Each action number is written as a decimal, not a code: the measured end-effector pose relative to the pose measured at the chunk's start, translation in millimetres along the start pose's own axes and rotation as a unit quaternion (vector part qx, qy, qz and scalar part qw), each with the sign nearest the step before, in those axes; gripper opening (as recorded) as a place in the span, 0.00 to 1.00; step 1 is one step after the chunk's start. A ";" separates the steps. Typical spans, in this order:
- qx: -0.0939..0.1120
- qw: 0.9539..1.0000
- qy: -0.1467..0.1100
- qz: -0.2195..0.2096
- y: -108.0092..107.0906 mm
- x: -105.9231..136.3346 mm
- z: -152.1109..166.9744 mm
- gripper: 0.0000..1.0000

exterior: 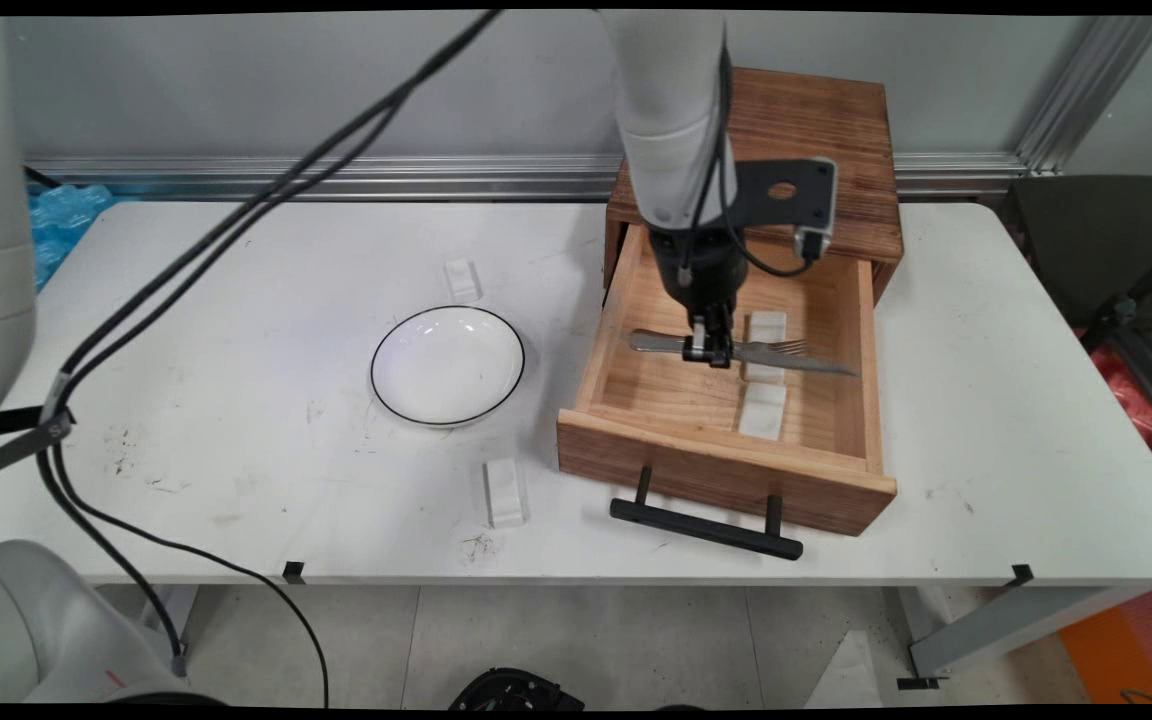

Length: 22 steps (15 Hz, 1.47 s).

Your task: Place the picked object into the drawer

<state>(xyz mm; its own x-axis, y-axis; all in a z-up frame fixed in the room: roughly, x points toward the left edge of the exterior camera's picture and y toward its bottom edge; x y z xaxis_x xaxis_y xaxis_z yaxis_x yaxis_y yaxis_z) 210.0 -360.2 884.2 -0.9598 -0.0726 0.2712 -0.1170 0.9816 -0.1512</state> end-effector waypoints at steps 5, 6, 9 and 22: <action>-0.008 1.000 -0.009 0.006 0.2 6.8 29.0 0.00; -0.011 1.000 -0.011 0.008 0.8 6.2 35.0 0.00; -0.015 1.000 -0.017 0.013 2.0 2.5 51.4 0.00; -0.011 1.000 -0.001 0.007 -1.8 -2.8 77.3 1.00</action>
<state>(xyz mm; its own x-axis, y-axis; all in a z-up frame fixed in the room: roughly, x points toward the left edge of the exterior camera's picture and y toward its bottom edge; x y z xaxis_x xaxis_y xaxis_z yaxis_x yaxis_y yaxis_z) 193.1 -375.4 810.2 -0.9619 -0.0589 0.2671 -0.0979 0.9860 -0.1349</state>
